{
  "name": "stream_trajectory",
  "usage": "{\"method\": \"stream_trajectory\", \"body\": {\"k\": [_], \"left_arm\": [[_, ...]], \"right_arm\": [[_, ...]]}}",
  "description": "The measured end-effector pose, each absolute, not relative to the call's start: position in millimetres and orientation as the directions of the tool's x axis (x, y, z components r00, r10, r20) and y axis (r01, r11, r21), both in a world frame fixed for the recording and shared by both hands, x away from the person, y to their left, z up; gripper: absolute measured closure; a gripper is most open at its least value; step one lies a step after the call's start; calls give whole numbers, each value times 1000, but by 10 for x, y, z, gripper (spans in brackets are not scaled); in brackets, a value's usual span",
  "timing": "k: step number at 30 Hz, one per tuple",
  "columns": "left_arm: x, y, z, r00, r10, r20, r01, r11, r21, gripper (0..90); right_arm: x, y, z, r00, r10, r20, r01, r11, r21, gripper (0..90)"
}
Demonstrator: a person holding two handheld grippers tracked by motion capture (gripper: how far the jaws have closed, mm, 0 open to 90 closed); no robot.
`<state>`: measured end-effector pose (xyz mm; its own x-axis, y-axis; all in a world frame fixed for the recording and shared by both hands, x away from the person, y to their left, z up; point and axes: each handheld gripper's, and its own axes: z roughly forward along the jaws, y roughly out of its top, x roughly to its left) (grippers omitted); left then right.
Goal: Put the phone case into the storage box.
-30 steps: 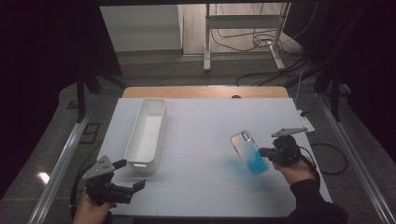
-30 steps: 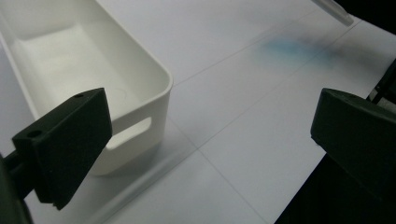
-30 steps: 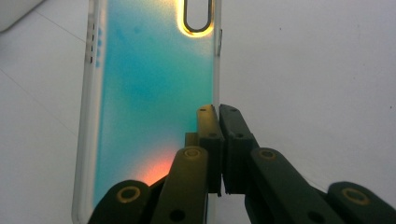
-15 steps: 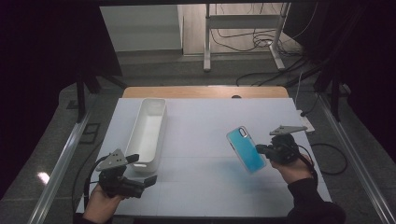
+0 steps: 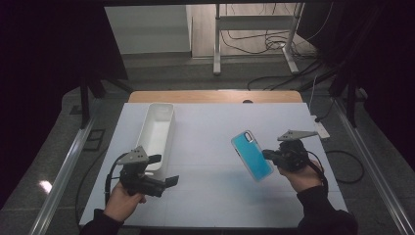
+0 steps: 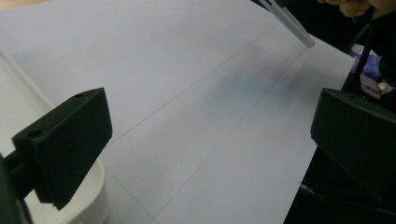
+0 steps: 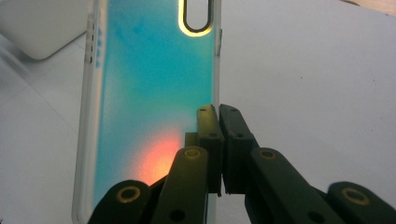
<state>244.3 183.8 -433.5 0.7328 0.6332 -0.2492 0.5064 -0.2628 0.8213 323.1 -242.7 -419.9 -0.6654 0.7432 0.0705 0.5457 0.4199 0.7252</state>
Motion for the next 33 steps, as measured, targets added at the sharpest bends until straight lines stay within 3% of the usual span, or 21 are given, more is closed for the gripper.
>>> {"method": "stream_trajectory", "body": {"k": [33], "left_arm": [[2925, 1336, -4319, 767, 541, -345, 538, -251, 805, 0]], "right_arm": [[3190, -2143, -4120, -702, 710, 51, 492, 432, 756, 877]]}}
